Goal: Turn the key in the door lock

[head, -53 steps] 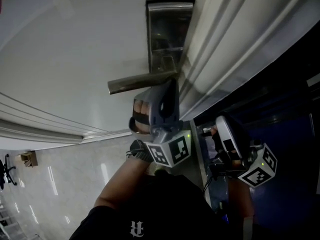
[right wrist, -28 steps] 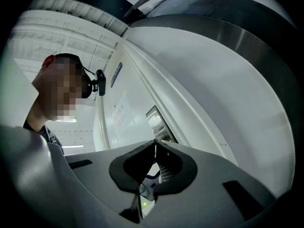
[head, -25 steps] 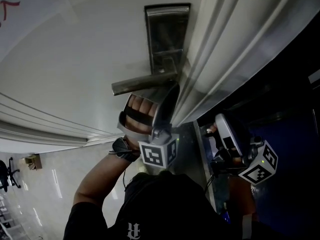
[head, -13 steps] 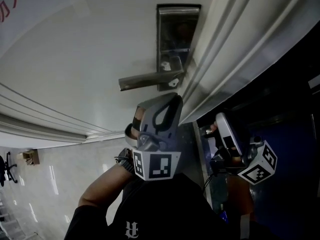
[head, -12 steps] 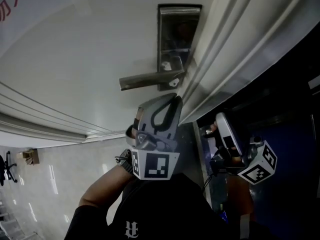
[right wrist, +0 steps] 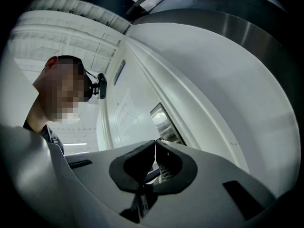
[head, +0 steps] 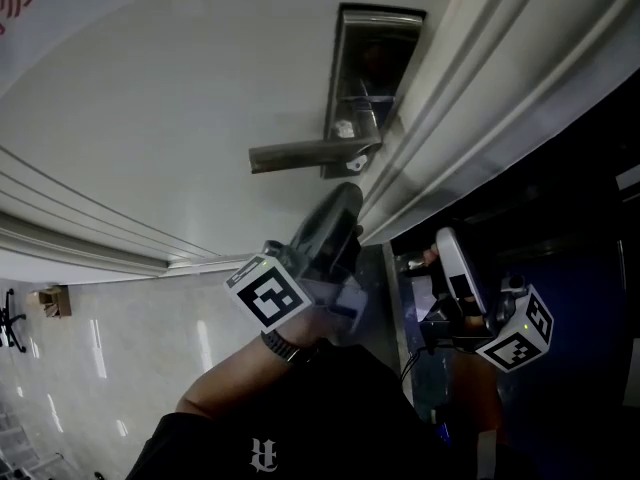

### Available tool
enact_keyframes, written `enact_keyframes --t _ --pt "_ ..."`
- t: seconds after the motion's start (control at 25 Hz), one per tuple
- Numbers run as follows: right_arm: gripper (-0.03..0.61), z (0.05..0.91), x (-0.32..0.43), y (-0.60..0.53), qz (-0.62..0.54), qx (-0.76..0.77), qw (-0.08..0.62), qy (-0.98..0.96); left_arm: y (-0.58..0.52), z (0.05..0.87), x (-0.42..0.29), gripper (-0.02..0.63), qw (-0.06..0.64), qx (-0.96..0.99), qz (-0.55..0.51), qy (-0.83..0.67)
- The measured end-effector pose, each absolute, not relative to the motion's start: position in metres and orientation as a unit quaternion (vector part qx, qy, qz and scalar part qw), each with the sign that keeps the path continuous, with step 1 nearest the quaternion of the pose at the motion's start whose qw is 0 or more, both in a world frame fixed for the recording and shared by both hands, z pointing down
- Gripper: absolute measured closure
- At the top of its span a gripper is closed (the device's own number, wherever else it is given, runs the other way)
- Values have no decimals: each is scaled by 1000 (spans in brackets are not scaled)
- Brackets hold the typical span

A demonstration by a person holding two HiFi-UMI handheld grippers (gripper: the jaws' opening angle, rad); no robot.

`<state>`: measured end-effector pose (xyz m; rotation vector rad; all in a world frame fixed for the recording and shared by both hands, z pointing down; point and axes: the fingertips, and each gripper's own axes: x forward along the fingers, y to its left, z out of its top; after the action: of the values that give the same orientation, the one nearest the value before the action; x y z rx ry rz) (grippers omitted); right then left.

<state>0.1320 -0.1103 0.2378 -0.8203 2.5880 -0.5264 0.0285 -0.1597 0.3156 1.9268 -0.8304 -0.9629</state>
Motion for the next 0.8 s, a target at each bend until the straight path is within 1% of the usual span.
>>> enact_keyframes --t 0.16,0.32,0.6,0.8 --pt "561 240 135 -110 -188 -294 185 919 -167 310 28 565 445 711 -456 -296" --pt "561 241 137 -111 -191 -295 181 918 -176 309 26 549 470 669 -506 -275" --pt "561 246 135 -114 -196 -291 174 920 -183 316 30 541 493 631 -537 -264" --pt "561 247 135 -115 -197 -290 169 921 -190 314 28 534 493 613 -565 -248"
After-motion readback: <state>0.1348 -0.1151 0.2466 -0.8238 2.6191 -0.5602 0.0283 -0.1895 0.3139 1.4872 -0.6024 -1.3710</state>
